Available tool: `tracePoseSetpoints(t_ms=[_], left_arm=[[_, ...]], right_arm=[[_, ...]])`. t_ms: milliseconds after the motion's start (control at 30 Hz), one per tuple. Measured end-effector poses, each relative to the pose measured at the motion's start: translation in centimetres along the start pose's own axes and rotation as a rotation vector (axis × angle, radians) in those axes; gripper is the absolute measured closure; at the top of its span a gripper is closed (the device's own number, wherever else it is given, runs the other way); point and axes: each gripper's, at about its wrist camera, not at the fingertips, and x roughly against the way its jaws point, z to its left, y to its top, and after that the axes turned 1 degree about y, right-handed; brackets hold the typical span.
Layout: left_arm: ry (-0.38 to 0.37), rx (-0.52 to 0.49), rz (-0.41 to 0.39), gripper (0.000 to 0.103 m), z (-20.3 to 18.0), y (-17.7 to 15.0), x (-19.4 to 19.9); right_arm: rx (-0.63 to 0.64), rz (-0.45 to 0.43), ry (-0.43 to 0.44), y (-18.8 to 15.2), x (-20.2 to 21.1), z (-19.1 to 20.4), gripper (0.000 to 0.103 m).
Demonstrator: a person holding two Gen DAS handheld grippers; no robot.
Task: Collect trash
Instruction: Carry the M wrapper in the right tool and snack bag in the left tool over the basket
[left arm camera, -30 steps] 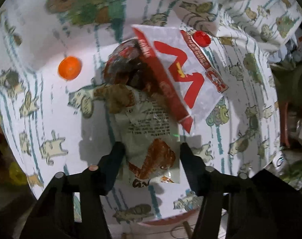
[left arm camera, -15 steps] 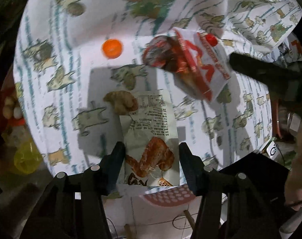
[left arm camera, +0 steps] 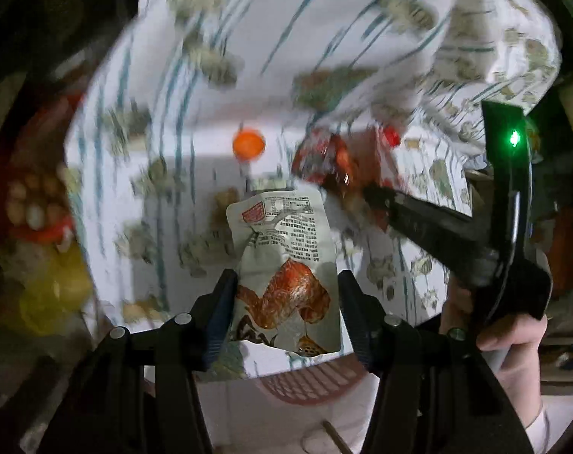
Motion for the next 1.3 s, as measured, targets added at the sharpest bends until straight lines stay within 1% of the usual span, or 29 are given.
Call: tracePoseSetpoints(t_ms=[67, 133, 300, 400, 467, 500, 633, 667, 733, 800, 900, 1033, 1067, 1133, 1167, 1300], left_arm=[[-0.039, -0.001, -0.023, 0.051, -0.3, 0.4, 1.1], [-0.086, 0.017, -0.041, 0.052, -0.2, 0.6, 1.9], [-0.149, 0.047, -0.089, 0.053, 0.9, 1.1, 3.9], [-0.211, 0.071, -0.111, 0.053, 1.6, 1.4, 4.9], [-0.227, 0.062, -0.146, 0.053, 1.2, 1.4, 5.7], [-0.221, 0.053, -0.164, 0.053, 0.1, 1.3, 5.6], [-0.189, 0.036, -0.214, 0.054, -0.7, 0.9, 6.7], [-0.171, 0.039, -0.222, 0.054, -0.7, 0.7, 6.7], [-0.112, 0.04, -0.25, 0.054, -1.0, 0.1, 7.0], [-0.082, 0.03, -0.274, 0.054, -1.4, -0.7, 7.4], [-0.085, 0.029, -0.312, 0.054, -2.2, -2.3, 8.4], [-0.05, 0.011, -0.376, 0.054, -3.7, -5.5, 9.8], [-0.053, 0.009, -0.38, 0.054, -4.0, -6.4, 10.0], [-0.106, 0.031, -0.351, 0.054, -4.0, -7.9, 9.6], [-0.113, 0.043, -0.339, 0.054, -3.9, -8.3, 9.3], [-0.038, 0.022, -0.356, 0.054, -4.5, -10.1, 9.3]], right_arm=[[0.027, -0.028, 0.002, -0.4, 1.2, 0.1, 0.092], [0.046, -0.048, 0.031, -1.0, 2.7, 0.1, 0.095], [0.1, -0.128, 0.097, -2.5, 7.5, 0.1, 0.097], [0.108, -0.193, 0.179, -3.0, 10.3, -0.7, 0.098], [0.098, -0.229, 0.234, -3.4, 11.9, -1.5, 0.098], [0.095, -0.24, 0.248, -3.3, 12.5, -1.6, 0.098], [0.084, -0.274, 0.269, -4.1, 14.4, -2.2, 0.098], [0.084, -0.278, 0.267, -4.4, 14.8, -2.3, 0.098], [0.076, -0.289, 0.27, -5.0, 15.6, -2.8, 0.098], [0.068, -0.297, 0.284, -5.8, 16.2, -3.3, 0.098], [0.067, -0.312, 0.3, -7.2, 17.3, -3.5, 0.098], [0.065, -0.337, 0.309, -9.6, 18.7, -3.2, 0.098], [0.06, -0.345, 0.31, -10.3, 19.1, -3.2, 0.098], [0.043, -0.353, 0.325, -11.3, 19.8, -3.3, 0.098], [0.03, -0.351, 0.34, -11.9, 20.0, -3.4, 0.098], [0.012, -0.347, 0.36, -14.2, 20.9, -3.7, 0.098]])
